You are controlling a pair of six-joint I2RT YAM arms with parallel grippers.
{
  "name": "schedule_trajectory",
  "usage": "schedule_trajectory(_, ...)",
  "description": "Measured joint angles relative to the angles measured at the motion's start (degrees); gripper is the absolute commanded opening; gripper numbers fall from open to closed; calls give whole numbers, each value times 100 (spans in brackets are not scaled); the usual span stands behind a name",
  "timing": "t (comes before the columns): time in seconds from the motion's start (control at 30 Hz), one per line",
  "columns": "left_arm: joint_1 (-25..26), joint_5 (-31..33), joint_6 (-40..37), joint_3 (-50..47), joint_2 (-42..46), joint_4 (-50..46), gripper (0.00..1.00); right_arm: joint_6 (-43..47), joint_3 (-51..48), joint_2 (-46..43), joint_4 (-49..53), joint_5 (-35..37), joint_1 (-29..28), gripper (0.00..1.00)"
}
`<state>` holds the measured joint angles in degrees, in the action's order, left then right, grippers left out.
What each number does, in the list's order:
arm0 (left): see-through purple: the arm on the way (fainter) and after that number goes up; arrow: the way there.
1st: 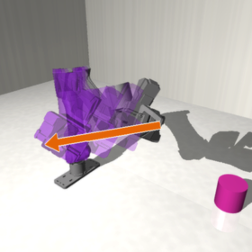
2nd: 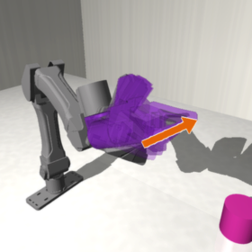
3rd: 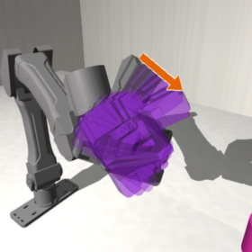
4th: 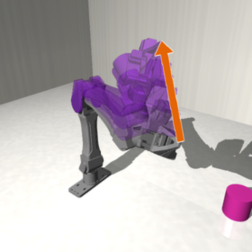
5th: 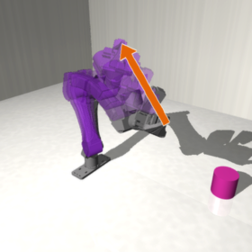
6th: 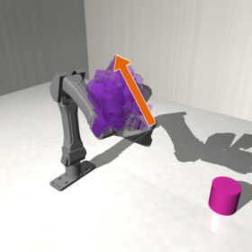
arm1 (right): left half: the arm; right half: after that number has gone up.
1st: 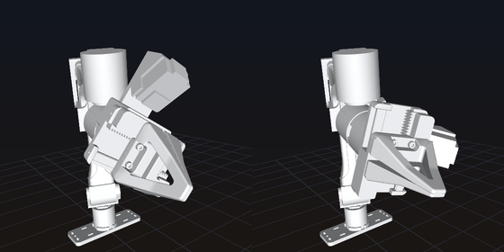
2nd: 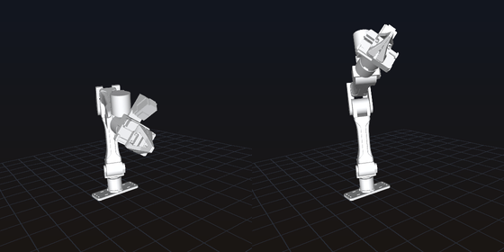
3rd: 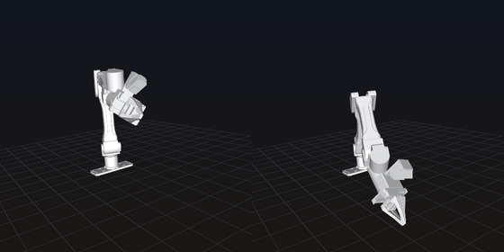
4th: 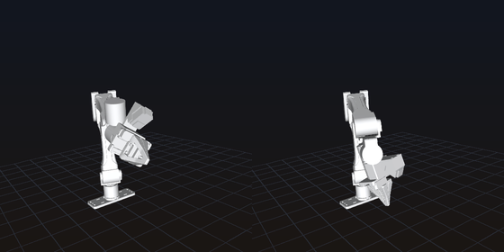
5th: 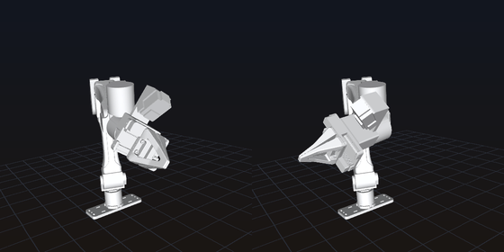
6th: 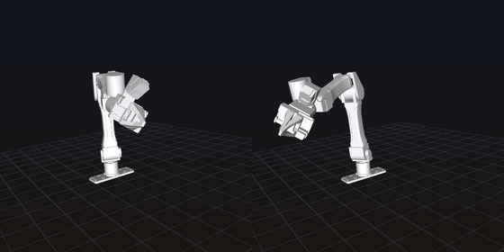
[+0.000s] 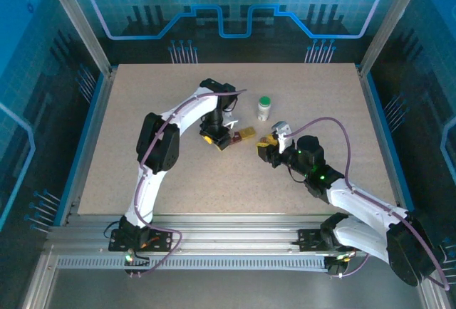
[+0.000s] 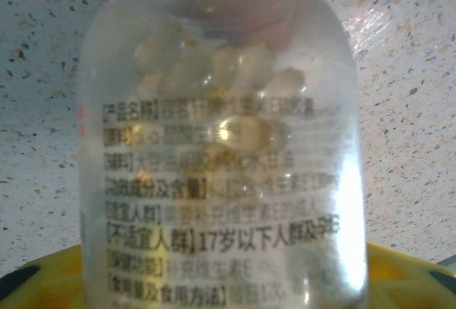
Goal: Sort the pills into containers
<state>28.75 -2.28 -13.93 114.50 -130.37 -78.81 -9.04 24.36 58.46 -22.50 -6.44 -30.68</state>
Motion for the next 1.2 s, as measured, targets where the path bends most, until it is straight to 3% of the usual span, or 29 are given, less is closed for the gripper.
schedule_trajectory(0.3,-11,-7,2,-31,4,20,0,0,2,81,0,-4,0,0)
schedule_trajectory(1.2,-11,-7,70,-1628,1003,1368,0,0,42,302,-2,-140,-2,0)
